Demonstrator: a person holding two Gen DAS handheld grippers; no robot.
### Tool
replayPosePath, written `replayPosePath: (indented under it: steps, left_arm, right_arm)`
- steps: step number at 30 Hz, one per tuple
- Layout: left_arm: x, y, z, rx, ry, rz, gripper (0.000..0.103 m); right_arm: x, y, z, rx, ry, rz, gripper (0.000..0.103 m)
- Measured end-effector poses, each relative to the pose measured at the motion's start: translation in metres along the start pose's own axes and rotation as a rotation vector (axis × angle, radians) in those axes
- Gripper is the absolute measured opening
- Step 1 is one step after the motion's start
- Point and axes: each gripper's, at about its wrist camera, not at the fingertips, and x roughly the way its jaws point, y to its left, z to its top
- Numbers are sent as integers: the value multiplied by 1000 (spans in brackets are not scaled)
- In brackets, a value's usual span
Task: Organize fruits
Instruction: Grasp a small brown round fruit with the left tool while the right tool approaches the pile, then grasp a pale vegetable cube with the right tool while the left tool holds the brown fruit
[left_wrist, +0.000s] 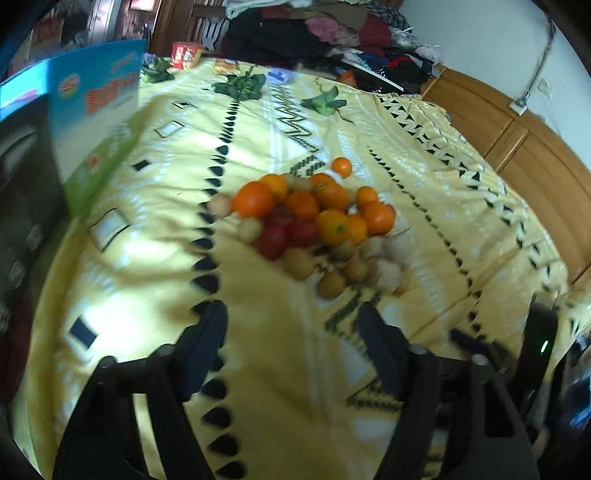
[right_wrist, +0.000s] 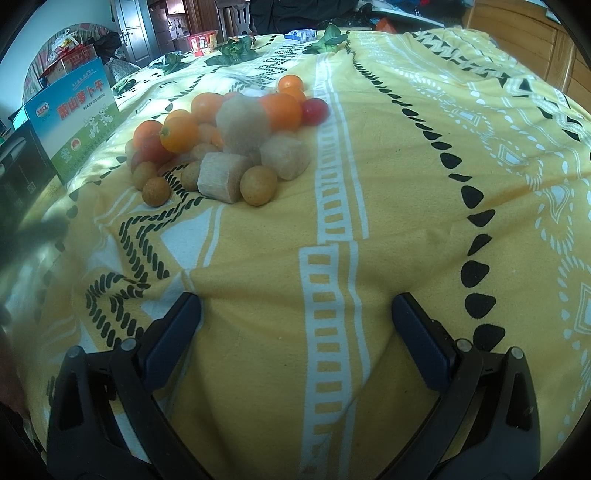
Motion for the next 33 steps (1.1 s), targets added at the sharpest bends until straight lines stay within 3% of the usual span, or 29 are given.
replayPosePath:
  steps: [4, 11, 14, 16, 22, 24, 29, 33]
  left_arm:
    - [32, -11, 22, -14, 67, -29, 49]
    - [63, -7, 29, -65, 101, 24, 43]
    - [74, -5, 29, -54, 125, 25, 35]
    - [77, -3, 30, -55, 123, 31, 26]
    - [43, -3, 27, -24, 55, 48, 25]
    - [23, 1, 21, -15, 27, 53, 25]
    - [-3, 14, 6, -23, 12, 50, 25]
    - [-10, 12, 4, -27, 1, 29, 25]
  right_arm:
    - [0, 0, 0, 2, -1, 4, 103]
    - [-1, 0, -1, 3, -1, 6, 103]
    - [-1, 0, -1, 3, -2, 6, 103]
    - [-1, 0, -1, 4, 1, 7, 103]
    - [-10, 0, 1, -21, 41, 24, 103]
    - [-21, -1, 3, -17, 26, 46, 86]
    - [-48, 4, 28, -47, -60, 146, 64]
    - [-41, 14, 64, -96, -98, 139, 64]
